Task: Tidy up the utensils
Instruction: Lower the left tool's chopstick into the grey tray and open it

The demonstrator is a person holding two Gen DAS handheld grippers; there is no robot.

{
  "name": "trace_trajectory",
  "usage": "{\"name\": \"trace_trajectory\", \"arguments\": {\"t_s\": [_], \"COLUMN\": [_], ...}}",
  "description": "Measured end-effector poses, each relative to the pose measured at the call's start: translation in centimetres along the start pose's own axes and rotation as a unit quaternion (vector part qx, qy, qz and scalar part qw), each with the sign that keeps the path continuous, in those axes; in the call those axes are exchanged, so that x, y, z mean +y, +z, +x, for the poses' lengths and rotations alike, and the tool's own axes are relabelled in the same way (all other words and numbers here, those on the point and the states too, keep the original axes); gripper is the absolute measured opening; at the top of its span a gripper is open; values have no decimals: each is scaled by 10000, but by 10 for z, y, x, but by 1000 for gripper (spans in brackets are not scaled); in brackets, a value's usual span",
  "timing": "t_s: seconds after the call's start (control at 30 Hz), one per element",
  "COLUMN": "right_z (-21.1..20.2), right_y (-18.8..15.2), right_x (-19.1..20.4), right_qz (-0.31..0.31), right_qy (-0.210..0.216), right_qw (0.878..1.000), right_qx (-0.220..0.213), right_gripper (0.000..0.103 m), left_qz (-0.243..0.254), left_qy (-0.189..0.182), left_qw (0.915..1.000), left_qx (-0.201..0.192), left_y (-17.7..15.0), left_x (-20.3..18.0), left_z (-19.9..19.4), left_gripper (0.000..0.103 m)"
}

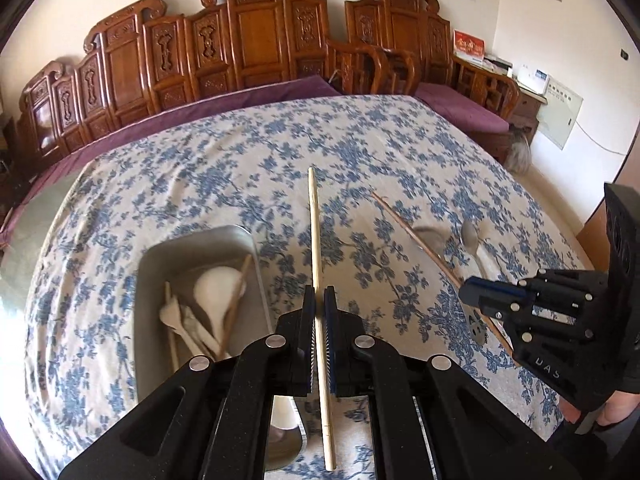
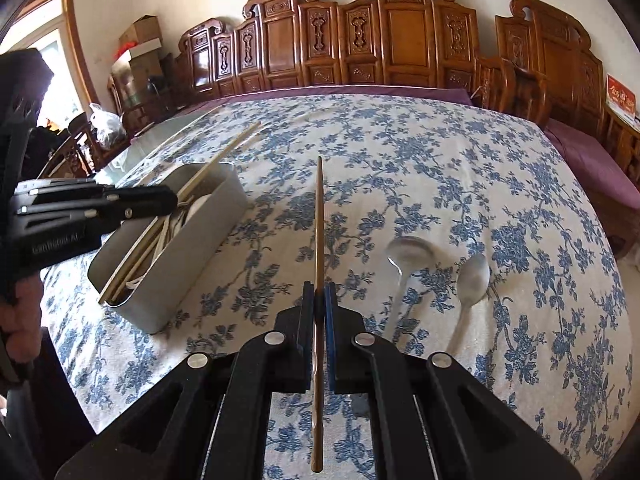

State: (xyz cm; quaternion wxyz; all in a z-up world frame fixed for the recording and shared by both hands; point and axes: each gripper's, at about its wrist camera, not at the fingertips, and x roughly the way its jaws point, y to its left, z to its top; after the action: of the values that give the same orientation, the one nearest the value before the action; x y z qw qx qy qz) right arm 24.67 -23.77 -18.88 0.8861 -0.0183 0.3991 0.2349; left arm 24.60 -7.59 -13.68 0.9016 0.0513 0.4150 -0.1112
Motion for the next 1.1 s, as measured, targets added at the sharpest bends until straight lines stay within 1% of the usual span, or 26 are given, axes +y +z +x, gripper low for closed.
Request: {"name": "trace_trajectory", "arguments": {"t_s": [0.17, 0.3, 0.57, 0.73, 0.9, 1.1], "right_z": [-2, -1, 1, 3, 2, -1], "right_y": [1, 1, 0, -1, -2, 1], "right_x": [8, 12, 8, 10, 11, 19], "right_qz": [-60, -138, -104, -165, -201, -191], "right_qy": [69, 81, 52, 6, -25, 76], "right_qw": [10000, 9999, 9999, 9999, 9998, 9998], "right_qx": [-37, -20, -11, 30, 14, -37], "right_gripper": [6, 6, 6, 6, 6, 6], "left_qz": [11, 45, -140, -182, -174, -157], "left_qy": [54, 231, 531, 533, 555, 549], "left_qw": [10000, 9997, 9985, 9982, 9968, 9959], "left_qx": [-77, -106, 19, 185, 547, 707], "left_y": [2, -2, -9, -17, -27, -34], "left_x": [14, 31, 74, 89, 94, 93], "left_z": [-8, -11, -8, 1, 25, 42], "left_gripper": [4, 4, 4, 4, 4, 4]}}
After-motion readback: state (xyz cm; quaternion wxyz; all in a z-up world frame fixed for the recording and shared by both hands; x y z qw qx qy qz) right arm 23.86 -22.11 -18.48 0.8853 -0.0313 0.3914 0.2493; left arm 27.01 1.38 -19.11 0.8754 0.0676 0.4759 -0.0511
